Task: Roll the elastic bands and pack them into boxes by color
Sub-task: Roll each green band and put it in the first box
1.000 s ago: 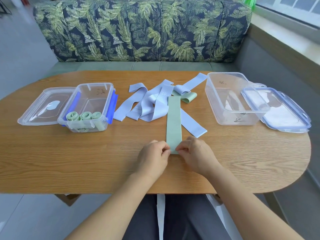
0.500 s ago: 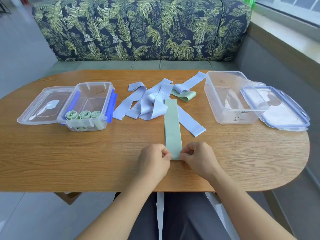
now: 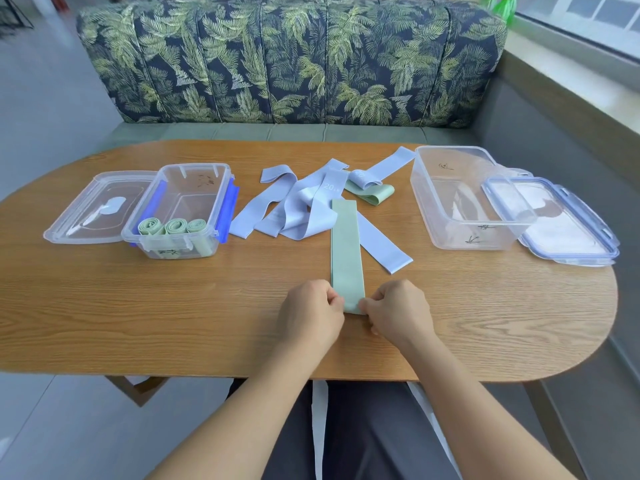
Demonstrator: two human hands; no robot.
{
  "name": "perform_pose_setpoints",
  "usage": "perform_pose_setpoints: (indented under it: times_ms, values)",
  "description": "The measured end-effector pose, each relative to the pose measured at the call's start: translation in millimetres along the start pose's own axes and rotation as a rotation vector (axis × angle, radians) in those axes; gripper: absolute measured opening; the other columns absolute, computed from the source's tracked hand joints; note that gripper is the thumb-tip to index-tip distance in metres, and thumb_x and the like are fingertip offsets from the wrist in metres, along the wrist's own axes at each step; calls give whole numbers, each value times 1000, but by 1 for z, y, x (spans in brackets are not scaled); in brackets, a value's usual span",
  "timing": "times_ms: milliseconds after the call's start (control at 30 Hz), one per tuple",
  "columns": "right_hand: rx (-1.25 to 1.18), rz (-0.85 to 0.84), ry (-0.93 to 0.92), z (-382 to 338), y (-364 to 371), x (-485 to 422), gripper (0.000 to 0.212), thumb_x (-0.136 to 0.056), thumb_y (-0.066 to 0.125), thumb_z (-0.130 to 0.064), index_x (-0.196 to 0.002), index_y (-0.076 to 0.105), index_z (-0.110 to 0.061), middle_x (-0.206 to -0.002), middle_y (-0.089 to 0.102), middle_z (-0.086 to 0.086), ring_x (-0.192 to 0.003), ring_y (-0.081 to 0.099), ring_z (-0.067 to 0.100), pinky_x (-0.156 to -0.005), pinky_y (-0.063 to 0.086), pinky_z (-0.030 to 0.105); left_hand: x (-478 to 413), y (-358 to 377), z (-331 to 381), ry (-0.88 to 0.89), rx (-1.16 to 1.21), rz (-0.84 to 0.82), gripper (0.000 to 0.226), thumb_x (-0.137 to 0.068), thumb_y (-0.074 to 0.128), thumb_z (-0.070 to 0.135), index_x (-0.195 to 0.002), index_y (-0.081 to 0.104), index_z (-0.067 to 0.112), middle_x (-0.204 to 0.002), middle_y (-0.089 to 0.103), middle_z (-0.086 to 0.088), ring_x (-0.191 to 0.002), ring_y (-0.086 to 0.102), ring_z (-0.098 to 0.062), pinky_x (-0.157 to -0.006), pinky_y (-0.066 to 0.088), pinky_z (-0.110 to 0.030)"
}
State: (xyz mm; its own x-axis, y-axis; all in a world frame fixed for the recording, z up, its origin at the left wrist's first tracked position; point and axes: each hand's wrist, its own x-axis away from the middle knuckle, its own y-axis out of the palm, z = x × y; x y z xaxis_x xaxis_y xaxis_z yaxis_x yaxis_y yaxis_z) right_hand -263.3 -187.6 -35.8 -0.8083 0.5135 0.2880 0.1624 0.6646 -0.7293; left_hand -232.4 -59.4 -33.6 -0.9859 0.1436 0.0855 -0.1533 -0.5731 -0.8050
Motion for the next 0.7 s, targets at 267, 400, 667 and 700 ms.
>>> perform_pose_setpoints:
  times_ms: [267,400,667,700]
  values:
    - [-23,37,-36,1,6,1,11,-83,62,-21,-76,66,-13,-71,69,5,-74,68,26,-70,58,37,-4,5,6,-25,71,37,20,-91,60,22,-110,64,17,-106,67,2,-99,62,-17,-81,51,-31]
    - [-48,28,-92,5,6,0,11,-83,62,-20,-75,67,-14,-73,69,3,-71,69,25,-70,59,41,-6,5,5,-99,185,22,17,-88,63,17,-106,63,17,-91,62,9,-93,61,-13,-77,50,-27]
    - [-43,20,-68,4,6,-4,10,-84,63,-22,-74,64,-17,-75,69,2,-72,69,25,-71,60,42,-9,1,7,-102,142,-39,18,-90,60,19,-107,56,23,-99,62,9,-92,56,-12,-72,45,-26]
    - [-43,13,-61,3,6,-5,11,-83,63,-22,-74,64,-17,-75,69,3,-71,69,26,-72,60,42,-9,0,7,-104,131,-46,16,-90,59,20,-106,56,24,-99,61,10,-92,56,-12,-73,47,-26]
